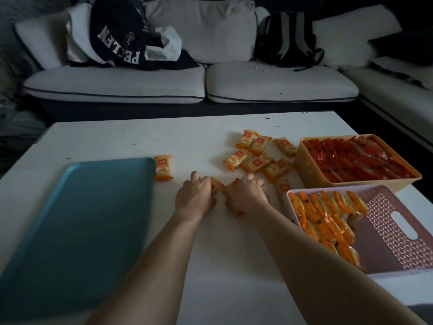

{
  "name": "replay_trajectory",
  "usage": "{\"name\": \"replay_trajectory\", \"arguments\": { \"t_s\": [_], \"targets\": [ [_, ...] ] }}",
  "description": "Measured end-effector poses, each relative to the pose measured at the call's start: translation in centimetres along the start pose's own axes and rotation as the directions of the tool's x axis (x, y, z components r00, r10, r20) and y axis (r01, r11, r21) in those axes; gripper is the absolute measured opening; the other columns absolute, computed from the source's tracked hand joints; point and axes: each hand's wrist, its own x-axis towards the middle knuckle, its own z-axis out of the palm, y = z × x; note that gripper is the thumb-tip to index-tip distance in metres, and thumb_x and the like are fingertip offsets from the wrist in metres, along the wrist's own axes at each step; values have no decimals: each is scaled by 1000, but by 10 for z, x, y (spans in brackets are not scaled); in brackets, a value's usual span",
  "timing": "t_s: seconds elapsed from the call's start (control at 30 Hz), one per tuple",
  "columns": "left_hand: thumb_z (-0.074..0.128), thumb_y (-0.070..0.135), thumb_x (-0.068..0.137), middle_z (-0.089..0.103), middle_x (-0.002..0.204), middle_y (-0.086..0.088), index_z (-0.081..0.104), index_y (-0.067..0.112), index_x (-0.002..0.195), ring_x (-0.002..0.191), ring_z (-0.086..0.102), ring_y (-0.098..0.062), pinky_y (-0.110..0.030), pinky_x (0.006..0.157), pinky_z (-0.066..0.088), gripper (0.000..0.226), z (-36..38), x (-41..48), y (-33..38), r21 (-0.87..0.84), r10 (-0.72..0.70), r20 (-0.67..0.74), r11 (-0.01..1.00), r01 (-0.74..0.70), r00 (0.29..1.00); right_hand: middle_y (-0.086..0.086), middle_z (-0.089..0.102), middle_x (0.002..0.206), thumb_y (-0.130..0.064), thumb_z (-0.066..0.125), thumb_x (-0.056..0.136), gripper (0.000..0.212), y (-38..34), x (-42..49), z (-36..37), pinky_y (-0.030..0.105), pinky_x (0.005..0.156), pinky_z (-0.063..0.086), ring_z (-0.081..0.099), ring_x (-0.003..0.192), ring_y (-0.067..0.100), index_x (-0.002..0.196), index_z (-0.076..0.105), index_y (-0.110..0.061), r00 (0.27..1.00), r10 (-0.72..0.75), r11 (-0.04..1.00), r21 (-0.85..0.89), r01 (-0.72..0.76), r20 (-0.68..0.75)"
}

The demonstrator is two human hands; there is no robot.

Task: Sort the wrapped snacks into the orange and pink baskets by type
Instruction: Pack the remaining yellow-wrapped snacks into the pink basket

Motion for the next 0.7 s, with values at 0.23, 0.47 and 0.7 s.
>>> {"name": "replay_trajectory", "arguments": {
  "t_s": [0.23, 0.47, 0.7],
  "targets": [
    [57, 24, 97, 58, 130, -22, 45, 4, 130, 122, 55, -42, -44, 96, 47, 40, -18, 14, -12, -143, -249, -58, 961, 239, 967, 21, 41, 136, -31, 72, 86, 72, 13, -17, -36, 50, 106, 35, 39, 127, 41, 137, 35, 4, 941, 245, 939, 299, -169, -235],
    [62, 44, 91, 24, 157, -22, 30, -2, 149, 144, 27, -38, -45, 118, 29, 80, -18, 33, -57, -26, -292, -95, 956, 291, 952, 25, 25, 150, -34, 66, 89, 86, 19, 6, -30, 60, 116, 23, 21, 141, 46, 149, 20, 8, 943, 326, 931, 192, -310, -60],
    [67, 47, 75, 42, 137, -10, 45, 13, 138, 125, 46, -35, -42, 105, 42, 75, -20, 27, -44, 62, -165, -3, 984, 165, 986, 21, 36, 146, -41, 65, 87, 80, 19, 8, -21, 49, 110, 27, 35, 132, 41, 148, 30, -1, 963, 270, 948, 169, -270, 21]
  ]
}}
